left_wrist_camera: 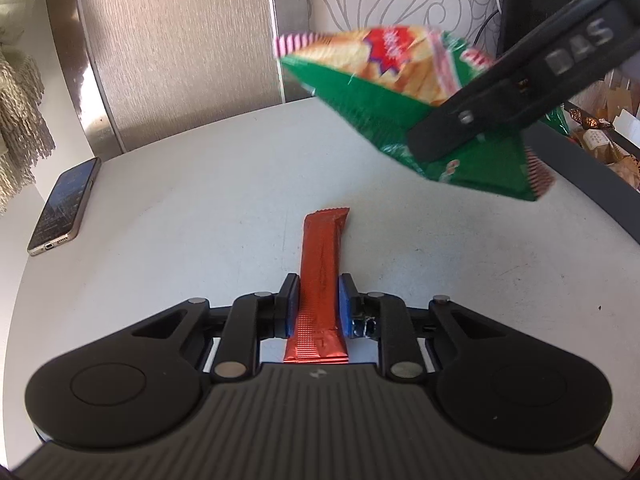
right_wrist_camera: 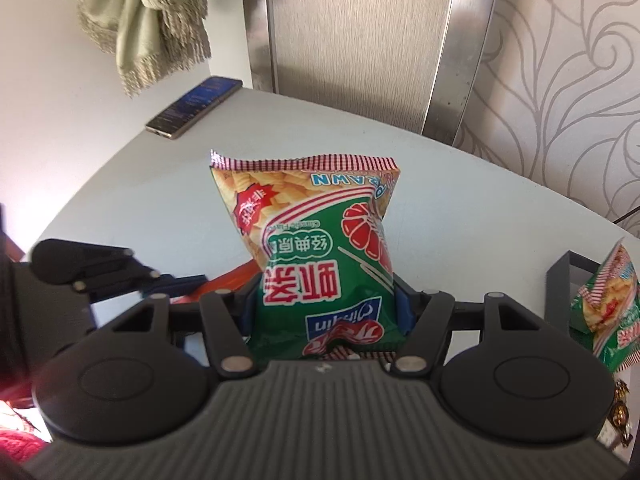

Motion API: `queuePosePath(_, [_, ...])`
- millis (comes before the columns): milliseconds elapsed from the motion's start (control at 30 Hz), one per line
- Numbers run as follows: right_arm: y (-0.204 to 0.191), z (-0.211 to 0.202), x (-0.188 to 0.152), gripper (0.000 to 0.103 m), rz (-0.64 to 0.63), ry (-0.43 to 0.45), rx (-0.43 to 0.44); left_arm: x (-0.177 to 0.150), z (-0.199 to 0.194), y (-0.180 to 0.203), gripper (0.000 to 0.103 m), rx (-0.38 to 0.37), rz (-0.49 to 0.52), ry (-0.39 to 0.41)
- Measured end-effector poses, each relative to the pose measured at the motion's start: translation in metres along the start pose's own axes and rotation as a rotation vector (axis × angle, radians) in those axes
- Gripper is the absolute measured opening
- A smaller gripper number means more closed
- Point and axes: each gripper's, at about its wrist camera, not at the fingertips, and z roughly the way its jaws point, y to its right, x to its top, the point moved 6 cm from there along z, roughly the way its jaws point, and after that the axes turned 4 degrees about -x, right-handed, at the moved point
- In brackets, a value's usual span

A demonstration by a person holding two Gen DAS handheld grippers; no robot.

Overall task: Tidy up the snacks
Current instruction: 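Lift the red stick snack with the left gripper while the right lifts the green chip bag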

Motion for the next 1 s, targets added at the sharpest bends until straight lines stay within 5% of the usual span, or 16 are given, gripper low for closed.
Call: queuePosePath(1000, [0.028, -0.122, -0.059, 0.065, 0.124, 0.138, -0.079, 0.028, -0.045, 0.080, 0.024, -0.061, 0.105, 0.100])
